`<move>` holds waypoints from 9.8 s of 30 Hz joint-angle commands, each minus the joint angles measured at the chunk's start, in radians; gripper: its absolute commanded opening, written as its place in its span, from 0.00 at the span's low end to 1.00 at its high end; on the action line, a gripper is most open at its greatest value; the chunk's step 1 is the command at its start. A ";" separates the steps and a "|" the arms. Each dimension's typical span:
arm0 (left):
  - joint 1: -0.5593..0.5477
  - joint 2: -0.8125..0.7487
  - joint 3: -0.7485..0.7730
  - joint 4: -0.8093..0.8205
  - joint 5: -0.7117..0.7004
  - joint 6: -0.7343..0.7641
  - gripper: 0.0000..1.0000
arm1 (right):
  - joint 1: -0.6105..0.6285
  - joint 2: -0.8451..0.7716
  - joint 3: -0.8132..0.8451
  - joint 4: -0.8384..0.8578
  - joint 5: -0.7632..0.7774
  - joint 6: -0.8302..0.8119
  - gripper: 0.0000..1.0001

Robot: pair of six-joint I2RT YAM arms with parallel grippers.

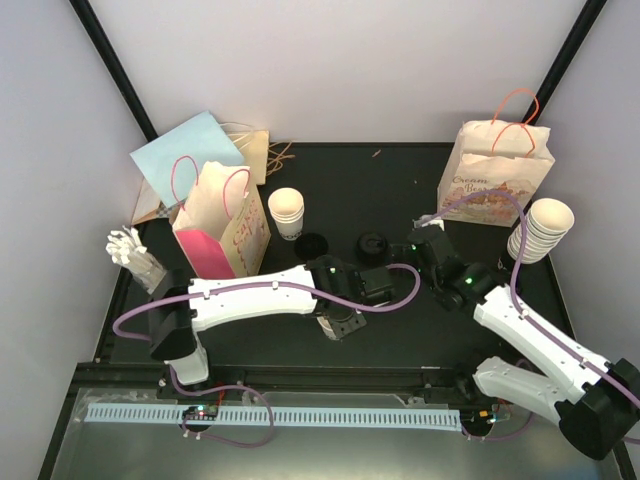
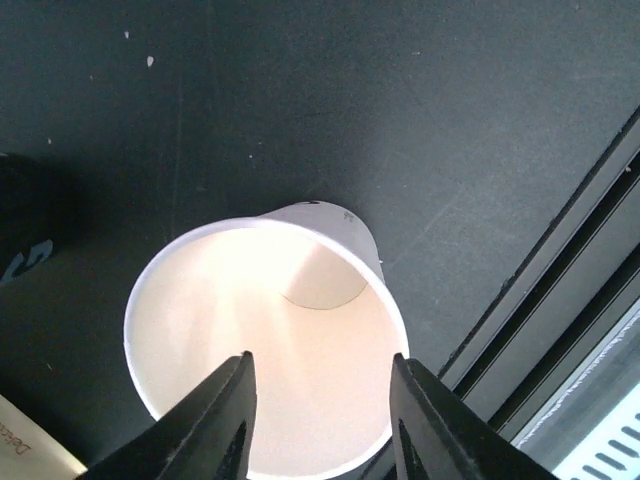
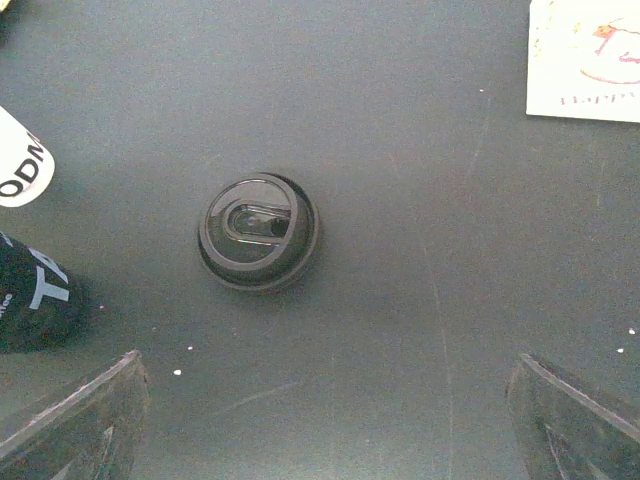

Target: Pack the takeout coffee

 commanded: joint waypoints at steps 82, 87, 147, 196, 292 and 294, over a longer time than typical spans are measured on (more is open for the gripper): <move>0.472 -0.862 -0.559 0.466 0.137 -0.224 0.99 | -0.091 0.915 0.570 -0.088 -0.204 -0.251 0.93; 0.477 -0.861 -0.561 0.465 0.144 -0.223 0.99 | -0.092 0.931 0.576 -0.090 -0.200 -0.245 0.90; 0.495 -0.769 -0.656 0.892 0.544 -0.425 0.92 | -0.173 0.143 0.108 -0.099 -0.557 -0.069 0.79; 0.502 -0.236 -0.430 1.145 0.785 -0.562 0.28 | -0.193 -0.119 0.189 -0.171 -0.725 0.067 0.78; 0.607 -0.916 -1.050 0.913 0.656 -0.547 0.58 | 0.612 0.426 0.411 -0.350 -0.089 -0.093 0.78; 0.606 -0.919 -1.051 0.912 0.654 -0.546 0.58 | 0.612 0.422 0.409 -0.345 -0.106 -0.091 0.78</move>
